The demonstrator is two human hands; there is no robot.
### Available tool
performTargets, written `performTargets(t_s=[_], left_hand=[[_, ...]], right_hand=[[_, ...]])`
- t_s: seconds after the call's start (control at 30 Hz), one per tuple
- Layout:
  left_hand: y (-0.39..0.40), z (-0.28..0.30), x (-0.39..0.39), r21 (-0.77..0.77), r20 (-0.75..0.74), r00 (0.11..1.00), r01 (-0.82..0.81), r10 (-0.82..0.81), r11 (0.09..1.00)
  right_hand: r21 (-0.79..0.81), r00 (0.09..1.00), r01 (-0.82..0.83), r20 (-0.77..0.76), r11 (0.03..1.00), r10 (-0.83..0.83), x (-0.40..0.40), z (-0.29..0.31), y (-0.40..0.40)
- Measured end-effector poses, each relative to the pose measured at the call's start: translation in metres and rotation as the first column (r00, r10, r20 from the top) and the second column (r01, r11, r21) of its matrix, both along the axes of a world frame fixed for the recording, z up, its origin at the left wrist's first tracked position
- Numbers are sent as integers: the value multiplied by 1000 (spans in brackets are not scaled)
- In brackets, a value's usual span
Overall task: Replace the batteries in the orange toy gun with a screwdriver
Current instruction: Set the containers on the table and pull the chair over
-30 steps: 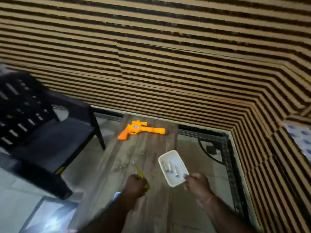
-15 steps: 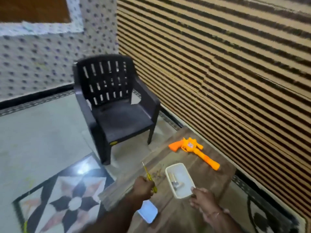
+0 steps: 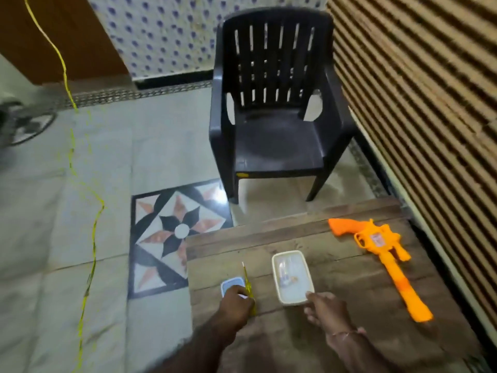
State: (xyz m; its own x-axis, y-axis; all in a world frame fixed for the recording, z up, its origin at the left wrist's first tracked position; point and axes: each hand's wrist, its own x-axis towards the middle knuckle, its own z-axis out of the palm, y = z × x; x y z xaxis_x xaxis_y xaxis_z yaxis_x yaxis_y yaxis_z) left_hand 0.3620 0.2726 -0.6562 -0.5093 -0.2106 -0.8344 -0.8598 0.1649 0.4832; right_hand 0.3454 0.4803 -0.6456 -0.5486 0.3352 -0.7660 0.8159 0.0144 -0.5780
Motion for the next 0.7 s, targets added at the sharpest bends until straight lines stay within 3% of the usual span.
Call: performTargets(t_s=[0.2, 0.5, 0.7], left_hand=[[30, -63, 9, -80, 8, 999, 48, -48, 996], [74, -68, 13, -153, -2, 986, 165, -167, 974], [76, -78, 1, -265, 81, 956, 292, -280, 919]], right_hand=[[-8, 998, -16, 63, 1000, 17, 1, -42, 1], [2, 995, 33, 99, 999, -33, 14, -80, 7], [-21, 993, 25, 114, 999, -23, 21, -91, 16]])
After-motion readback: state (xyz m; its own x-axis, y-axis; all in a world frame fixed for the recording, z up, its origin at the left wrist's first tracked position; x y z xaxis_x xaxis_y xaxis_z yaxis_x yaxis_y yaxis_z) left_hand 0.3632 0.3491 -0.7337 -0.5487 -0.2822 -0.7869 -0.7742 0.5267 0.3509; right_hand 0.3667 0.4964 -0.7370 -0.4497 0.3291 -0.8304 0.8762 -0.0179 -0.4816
